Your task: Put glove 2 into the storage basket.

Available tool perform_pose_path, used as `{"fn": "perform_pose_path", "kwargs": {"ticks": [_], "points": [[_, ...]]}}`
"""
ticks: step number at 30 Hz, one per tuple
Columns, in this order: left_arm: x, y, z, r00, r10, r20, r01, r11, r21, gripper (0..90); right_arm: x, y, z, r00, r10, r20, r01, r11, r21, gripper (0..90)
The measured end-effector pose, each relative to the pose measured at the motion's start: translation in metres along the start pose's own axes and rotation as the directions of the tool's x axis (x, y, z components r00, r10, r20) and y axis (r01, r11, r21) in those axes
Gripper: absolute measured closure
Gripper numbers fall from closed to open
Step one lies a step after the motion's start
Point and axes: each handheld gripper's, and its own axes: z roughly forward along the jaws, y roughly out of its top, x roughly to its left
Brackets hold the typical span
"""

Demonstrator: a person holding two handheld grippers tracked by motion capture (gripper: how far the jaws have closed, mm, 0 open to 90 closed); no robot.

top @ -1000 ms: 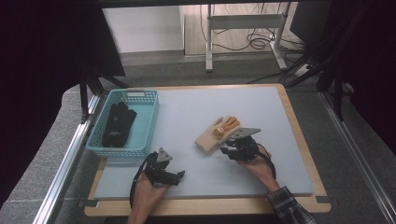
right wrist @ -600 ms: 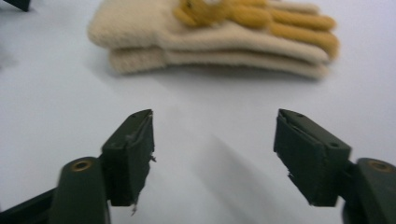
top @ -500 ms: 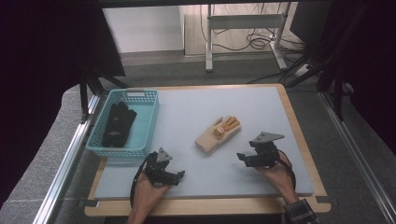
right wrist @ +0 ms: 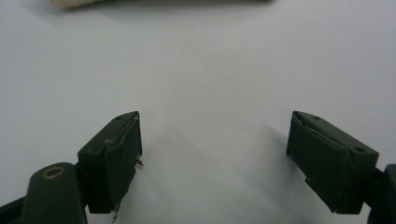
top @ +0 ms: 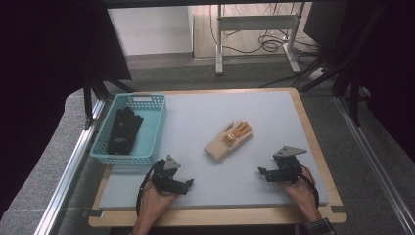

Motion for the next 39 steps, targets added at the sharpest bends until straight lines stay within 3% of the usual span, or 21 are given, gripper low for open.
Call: {"fn": "perform_pose_path", "kwargs": {"ticks": [16,24,39], "points": [[0.003,0.008,-0.005,0.9997,-0.007,0.023,0.008,0.9999,-0.008,3.1,0.001,-0.002,0.001,0.9998,0.003,0.021,-0.002,1.000,-0.007,15.7],[0.001,0.016,-0.006,0.9993,0.021,0.030,-0.021,0.9998,-0.003,3.6,0.001,-0.003,0.001,0.9998,0.002,0.021,-0.002,1.000,-0.007,15.7],[-0.003,0.050,0.001,0.9977,0.027,0.062,-0.027,0.9996,0.004,3.2,0.001,-0.003,0.001,0.9998,0.002,0.021,-0.002,1.000,-0.008,15.7]]}}
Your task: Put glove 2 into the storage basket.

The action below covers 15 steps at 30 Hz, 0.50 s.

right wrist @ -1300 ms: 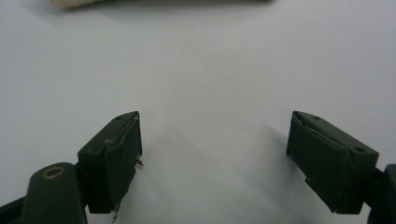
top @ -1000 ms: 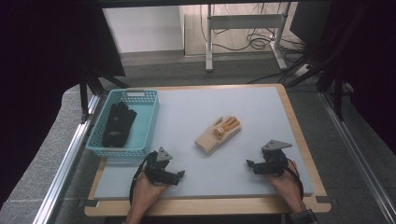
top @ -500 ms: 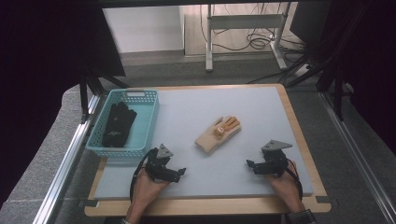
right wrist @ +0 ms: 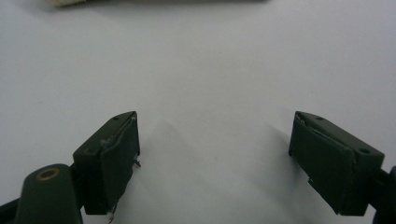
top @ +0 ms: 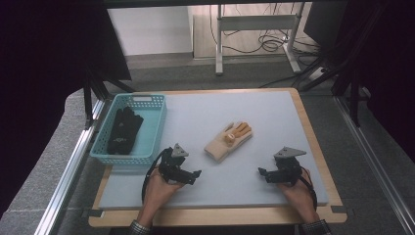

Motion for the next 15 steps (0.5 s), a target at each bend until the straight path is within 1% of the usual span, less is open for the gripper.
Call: {"fn": "perform_pose_path", "kwargs": {"ticks": [4,9,15], "points": [[-0.002,0.013,0.004,0.9999,0.011,0.011,-0.011,0.9999,0.001,3.1,0.000,0.000,0.000,1.0000,0.000,0.000,0.000,1.000,0.000,15.7],[-0.004,0.030,0.010,0.9991,0.036,0.021,-0.037,0.9993,0.008,3.1,0.000,0.000,0.000,1.0000,0.000,0.000,0.000,1.000,0.000,15.7],[-0.003,0.051,0.018,0.9983,0.045,0.037,-0.046,0.9989,0.006,3.3,0.000,0.000,0.000,1.0000,0.000,0.000,0.000,1.000,0.000,15.7]]}}
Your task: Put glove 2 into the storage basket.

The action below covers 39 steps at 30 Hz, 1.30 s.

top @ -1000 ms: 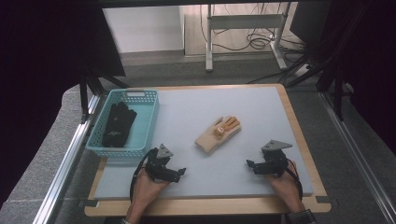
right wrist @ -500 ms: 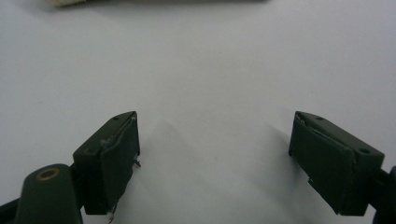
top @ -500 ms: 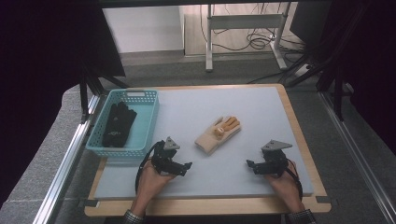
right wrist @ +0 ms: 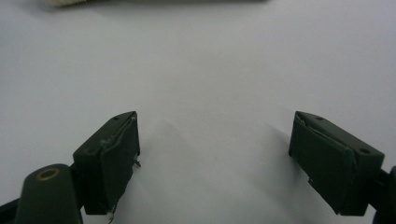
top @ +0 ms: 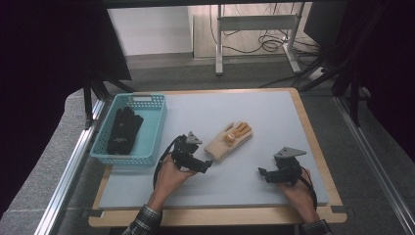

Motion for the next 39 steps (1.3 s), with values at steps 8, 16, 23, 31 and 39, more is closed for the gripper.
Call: {"fn": "perform_pose_path", "kwargs": {"ticks": [8,16,23,31,39], "points": [[0.003,0.029,0.016,0.9997,0.018,0.015,-0.018,0.9998,0.011,3.6,0.000,0.000,0.000,1.0000,-0.001,0.000,0.001,1.000,0.000,15.7],[0.005,0.053,0.041,0.9987,0.042,0.028,-0.043,0.9986,0.032,3.7,0.000,0.000,0.000,1.0000,0.000,-0.001,0.000,1.000,0.000,15.7],[0.006,0.065,0.070,0.9988,0.038,0.029,-0.040,0.9969,0.068,3.9,0.000,0.000,0.000,1.0000,0.000,0.000,0.000,1.000,0.000,15.7],[0.007,0.066,0.095,0.9970,0.028,0.072,-0.035,0.9942,0.102,6.9,0.000,0.000,0.000,1.0000,0.000,-0.001,0.000,1.000,0.000,15.7],[-0.010,0.068,0.104,0.9881,0.152,0.024,-0.154,0.9701,0.188,13.5,0.000,0.000,0.000,1.0000,0.000,0.000,0.000,1.000,0.001,15.7]]}}
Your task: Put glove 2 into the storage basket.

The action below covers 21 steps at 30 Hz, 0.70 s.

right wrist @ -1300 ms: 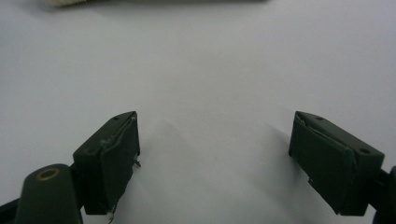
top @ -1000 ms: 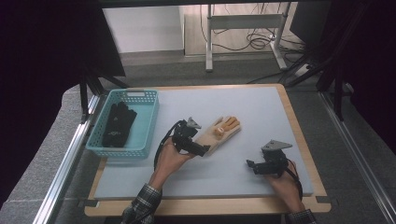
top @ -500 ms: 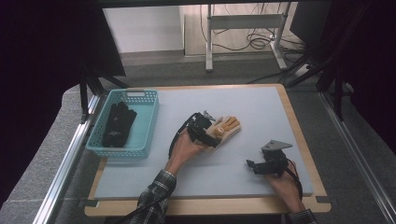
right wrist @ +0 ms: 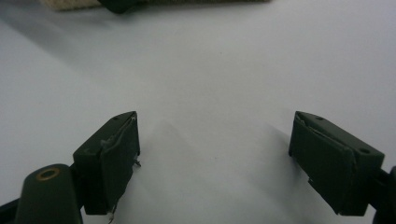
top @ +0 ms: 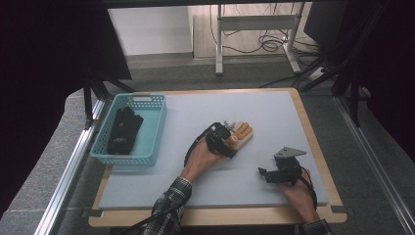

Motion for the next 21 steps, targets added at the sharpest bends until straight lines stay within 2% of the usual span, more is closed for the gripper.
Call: {"fn": "perform_pose_path", "kwargs": {"ticks": [2,4,5,10,13,15,18,21], "points": [[-0.001,0.001,0.000,1.0000,0.005,0.001,-0.005,1.0000,0.002,15.1,0.000,0.000,0.000,1.0000,0.000,0.000,0.000,1.000,0.000,15.7],[0.000,0.001,-0.001,0.9996,-0.004,0.026,0.004,1.0000,0.005,20.4,0.000,0.000,0.000,1.0000,0.000,0.000,0.000,1.000,0.000,15.7],[0.001,0.001,-0.001,0.9992,-0.012,0.037,0.012,0.9999,0.003,24.4,0.000,0.000,0.000,1.0000,0.000,0.000,0.000,1.000,0.000,15.7],[0.005,0.002,-0.005,0.9984,-0.042,0.037,0.042,0.9990,0.016,44.4,0.000,0.000,0.000,1.0000,0.000,0.000,0.000,1.000,0.000,15.7],[0.009,0.001,-0.006,0.9960,-0.072,0.053,0.072,0.9974,0.006,55.0,0.000,0.000,0.000,1.0000,-0.001,0.000,0.001,1.000,0.000,15.7],[0.013,-0.002,-0.007,0.9905,-0.112,0.080,0.114,0.9934,-0.014,60.0,0.000,0.000,0.000,1.0000,-0.001,0.000,0.001,1.000,0.000,15.7],[0.017,-0.005,-0.009,0.9841,-0.141,0.108,0.145,0.9889,-0.032,67.8,0.000,0.000,0.000,1.0000,0.000,0.000,0.000,1.000,0.000,15.7],[0.016,-0.006,-0.011,0.9847,-0.144,0.099,0.148,0.9880,-0.043,71.2,0.000,0.000,0.000,1.0000,-0.001,0.000,0.001,1.000,0.000,15.7]]}}
